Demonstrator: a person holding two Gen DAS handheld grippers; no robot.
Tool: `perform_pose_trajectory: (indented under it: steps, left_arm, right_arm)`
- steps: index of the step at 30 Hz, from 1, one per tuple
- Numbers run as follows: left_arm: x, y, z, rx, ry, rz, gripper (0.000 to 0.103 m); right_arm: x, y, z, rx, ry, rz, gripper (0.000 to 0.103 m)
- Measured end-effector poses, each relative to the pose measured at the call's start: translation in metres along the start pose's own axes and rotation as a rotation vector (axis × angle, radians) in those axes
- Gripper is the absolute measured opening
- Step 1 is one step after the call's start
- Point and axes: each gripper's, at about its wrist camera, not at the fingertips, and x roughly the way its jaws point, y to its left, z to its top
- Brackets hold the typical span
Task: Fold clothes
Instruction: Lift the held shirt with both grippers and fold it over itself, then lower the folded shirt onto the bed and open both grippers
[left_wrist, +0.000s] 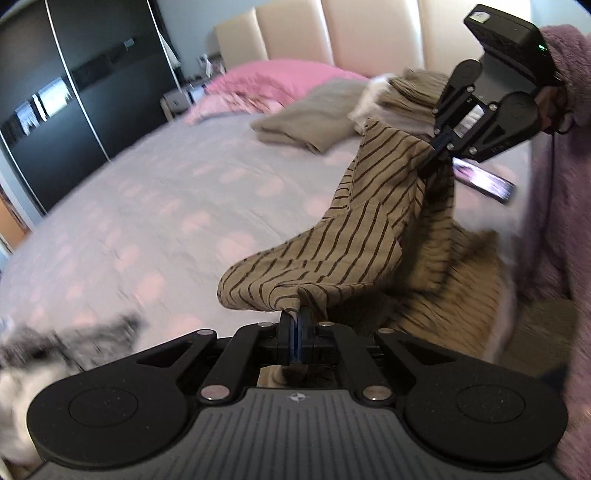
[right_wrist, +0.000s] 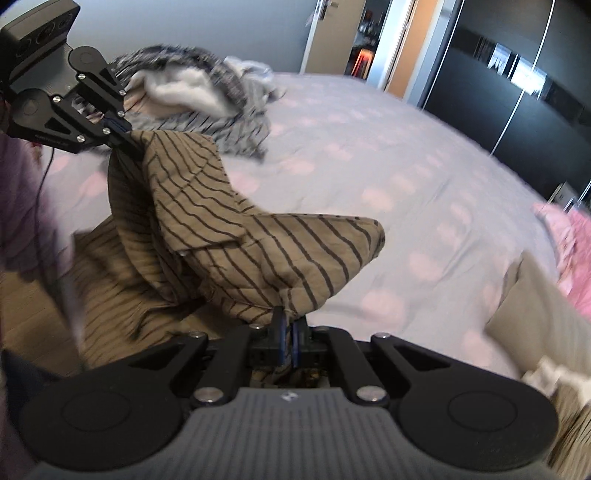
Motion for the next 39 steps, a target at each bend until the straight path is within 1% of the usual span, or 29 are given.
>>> perform_pose_trajectory:
  steps: [2,5,10,13,14,16,17,18,20,21,23,25,28,31,34,35,36,37,38,39]
  left_arm:
    - [-0.003,-0.011,-0.014,0.012,0.03,-0.021,0.0]
    - [0.002,-0.02,-0.029,0.0,0.083,-0.061,0.0]
    - [0.03,-0.033,-0.046,0.036,0.199,-0.107,0.0]
    - [0.041,-0.039,-0.06,0.051,0.271,-0.108,0.0]
    - [0.043,-0.041,-0.062,0.055,0.283,-0.105,0.001]
    - [0.04,-0.046,-0.062,0.065,0.277,-0.112,0.005]
    - [0.035,-0.047,-0.061,0.065,0.26,-0.123,0.013]
    - [0.031,-0.046,-0.059,0.057,0.239,-0.136,0.022]
    - [0.025,-0.043,-0.054,0.017,0.206,-0.16,0.03]
    - [0.024,-0.04,-0.051,-0.007,0.197,-0.164,0.032]
    - [0.025,-0.032,-0.046,-0.059,0.188,-0.156,0.032]
    - [0.026,-0.02,-0.041,-0.139,0.183,-0.153,0.032]
    - [0.027,0.0,-0.036,-0.276,0.176,-0.17,0.032]
    - [0.033,0.01,-0.033,-0.356,0.178,-0.183,0.032]
    - [0.049,0.016,-0.032,-0.415,0.203,-0.181,0.032]
    - [0.056,0.019,-0.033,-0.455,0.218,-0.176,0.032]
    - [0.062,0.024,-0.036,-0.501,0.231,-0.182,0.03]
    - [0.067,0.027,-0.039,-0.542,0.243,-0.202,0.026]
    - [0.069,0.029,-0.041,-0.565,0.248,-0.222,0.015]
    - [0.068,0.03,-0.042,-0.566,0.246,-0.231,0.009]
  right_arm:
    - [0.001,0.009,-0.01,-0.001,0.031,0.034,0.004]
    - [0.01,0.022,-0.022,-0.003,0.08,0.09,0.004]
    - [0.043,0.039,-0.04,-0.058,0.197,0.13,0.005]
    - [0.054,0.044,-0.049,-0.068,0.242,0.148,0.006]
    - [0.055,0.045,-0.051,-0.063,0.246,0.144,0.011]
    - [0.054,0.044,-0.054,-0.039,0.246,0.141,0.013]
    - [0.052,0.042,-0.054,-0.01,0.24,0.149,0.022]
    - [0.049,0.039,-0.054,0.027,0.23,0.16,0.034]
    - [0.046,0.031,-0.053,0.124,0.216,0.185,0.039]
    - [0.048,0.027,-0.053,0.171,0.214,0.184,0.04]
    - [0.051,0.021,-0.053,0.266,0.212,0.179,0.042]
    - [0.053,0.015,-0.053,0.353,0.205,0.172,0.042]
    - [0.05,0.003,-0.052,0.455,0.179,0.177,0.042]
    - [0.051,-0.006,-0.05,0.534,0.151,0.197,0.042]
    - [0.059,-0.012,-0.05,0.611,0.141,0.197,0.041]
    - [0.062,-0.013,-0.052,0.639,0.141,0.193,0.03]
    - [0.064,-0.014,-0.054,0.662,0.145,0.187,0.012]
    - [0.065,-0.013,-0.056,0.673,0.152,0.185,0.008]
    - [0.064,-0.013,-0.057,0.671,0.157,0.187,0.006]
    - [0.062,-0.011,-0.058,0.66,0.156,0.189,0.004]
